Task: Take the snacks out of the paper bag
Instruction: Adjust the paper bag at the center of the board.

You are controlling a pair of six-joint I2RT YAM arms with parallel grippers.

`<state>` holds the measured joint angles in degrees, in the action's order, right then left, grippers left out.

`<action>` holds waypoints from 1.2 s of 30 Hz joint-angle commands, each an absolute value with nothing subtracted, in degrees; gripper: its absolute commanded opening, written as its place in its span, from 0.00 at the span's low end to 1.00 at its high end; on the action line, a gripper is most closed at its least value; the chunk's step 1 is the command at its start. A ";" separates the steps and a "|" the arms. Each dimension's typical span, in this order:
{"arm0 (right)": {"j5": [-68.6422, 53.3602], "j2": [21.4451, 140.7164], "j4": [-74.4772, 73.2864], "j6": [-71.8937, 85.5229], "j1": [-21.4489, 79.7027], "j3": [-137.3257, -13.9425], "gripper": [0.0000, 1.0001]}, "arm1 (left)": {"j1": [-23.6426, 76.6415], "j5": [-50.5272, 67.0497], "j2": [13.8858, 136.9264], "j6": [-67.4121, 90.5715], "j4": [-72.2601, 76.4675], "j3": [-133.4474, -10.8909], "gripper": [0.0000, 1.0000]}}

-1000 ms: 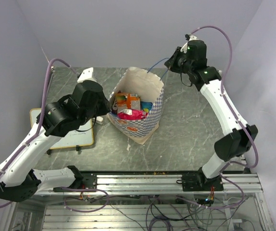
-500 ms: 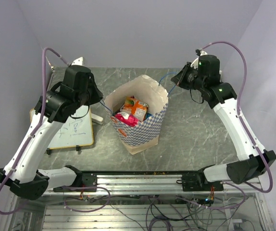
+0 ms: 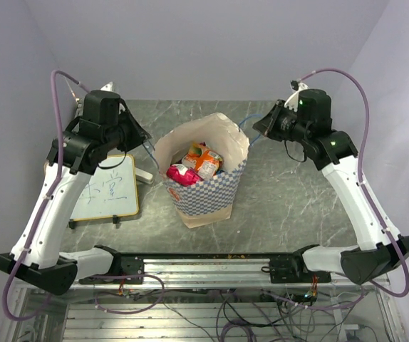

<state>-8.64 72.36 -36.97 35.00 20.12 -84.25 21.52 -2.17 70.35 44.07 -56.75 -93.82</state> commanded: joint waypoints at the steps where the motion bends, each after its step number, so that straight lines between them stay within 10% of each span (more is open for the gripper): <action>1: -10.24 76.20 -38.14 29.07 20.17 -90.12 0.10 | 20.67 -1.55 65.73 46.93 -52.13 -92.51 0.19; 12: -2.81 82.50 -45.88 17.25 20.39 -99.40 0.88 | 20.65 -7.18 64.82 50.70 -63.29 -95.72 0.88; 16: -2.60 83.11 -45.55 18.24 20.39 -100.55 0.96 | 20.65 -9.38 65.59 51.99 -66.72 -95.01 0.93; 22: -3.79 83.16 -46.58 17.59 20.46 -105.64 0.98 | 20.65 -6.81 66.36 51.85 -66.16 -90.49 0.83; 36: -2.48 88.90 -43.69 16.07 33.48 -117.27 0.91 | 20.27 -3.14 75.37 47.79 -58.59 -98.47 0.07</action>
<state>-4.62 87.26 -45.39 18.90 26.02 -114.02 21.06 -4.97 74.02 49.93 -62.83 -93.56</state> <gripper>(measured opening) 0.917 0.125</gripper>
